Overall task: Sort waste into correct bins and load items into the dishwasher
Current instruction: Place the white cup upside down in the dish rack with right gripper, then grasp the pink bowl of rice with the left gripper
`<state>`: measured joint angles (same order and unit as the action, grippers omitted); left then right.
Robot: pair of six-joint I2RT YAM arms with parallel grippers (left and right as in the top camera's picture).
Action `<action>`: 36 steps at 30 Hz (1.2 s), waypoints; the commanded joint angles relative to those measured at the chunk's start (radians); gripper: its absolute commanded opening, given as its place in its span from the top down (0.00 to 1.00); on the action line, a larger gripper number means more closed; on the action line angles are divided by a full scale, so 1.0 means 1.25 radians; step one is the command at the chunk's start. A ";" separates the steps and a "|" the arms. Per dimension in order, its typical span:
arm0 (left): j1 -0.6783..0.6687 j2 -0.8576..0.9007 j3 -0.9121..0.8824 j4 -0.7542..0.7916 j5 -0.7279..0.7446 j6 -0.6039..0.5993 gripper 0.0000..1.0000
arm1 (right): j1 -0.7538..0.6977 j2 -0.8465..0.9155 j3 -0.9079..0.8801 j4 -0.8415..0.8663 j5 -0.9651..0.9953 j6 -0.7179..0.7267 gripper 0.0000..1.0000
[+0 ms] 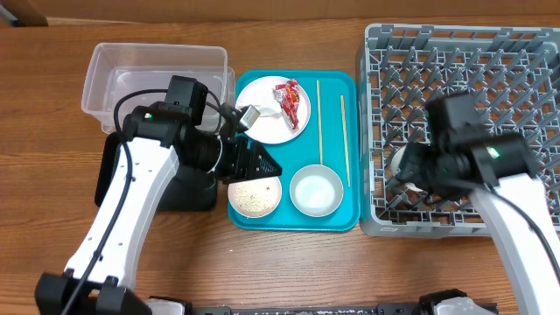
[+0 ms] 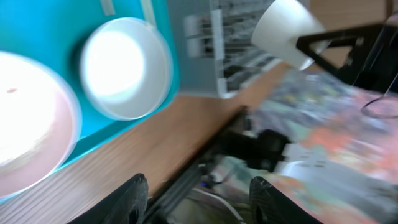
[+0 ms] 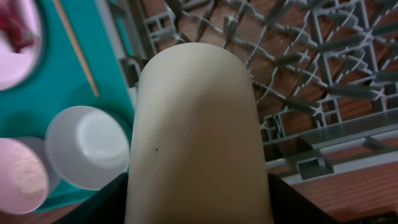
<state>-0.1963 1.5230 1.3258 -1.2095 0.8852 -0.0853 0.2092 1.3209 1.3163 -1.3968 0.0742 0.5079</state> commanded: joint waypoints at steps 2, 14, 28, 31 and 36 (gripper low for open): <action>-0.009 -0.093 0.010 -0.026 -0.193 -0.030 0.46 | -0.003 0.090 0.015 0.023 0.023 0.020 0.45; -0.162 -0.193 0.004 -0.025 -0.544 -0.127 0.43 | -0.003 0.125 0.059 0.023 -0.031 0.034 0.08; -0.367 0.002 -0.178 0.224 -0.801 -0.273 0.48 | 0.068 -0.173 0.148 0.097 -0.080 0.031 0.04; -0.367 0.082 -0.179 0.263 -0.811 -0.270 0.54 | 0.068 -0.210 0.147 0.086 -0.079 0.031 0.03; -0.371 0.159 -0.179 0.296 -0.785 -0.255 0.61 | 0.068 -0.212 0.146 0.071 -0.072 0.027 0.02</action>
<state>-0.6495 1.6810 1.1053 -0.8471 -0.0807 -0.4015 0.2897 1.0500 1.4868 -1.3045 -0.0216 0.5457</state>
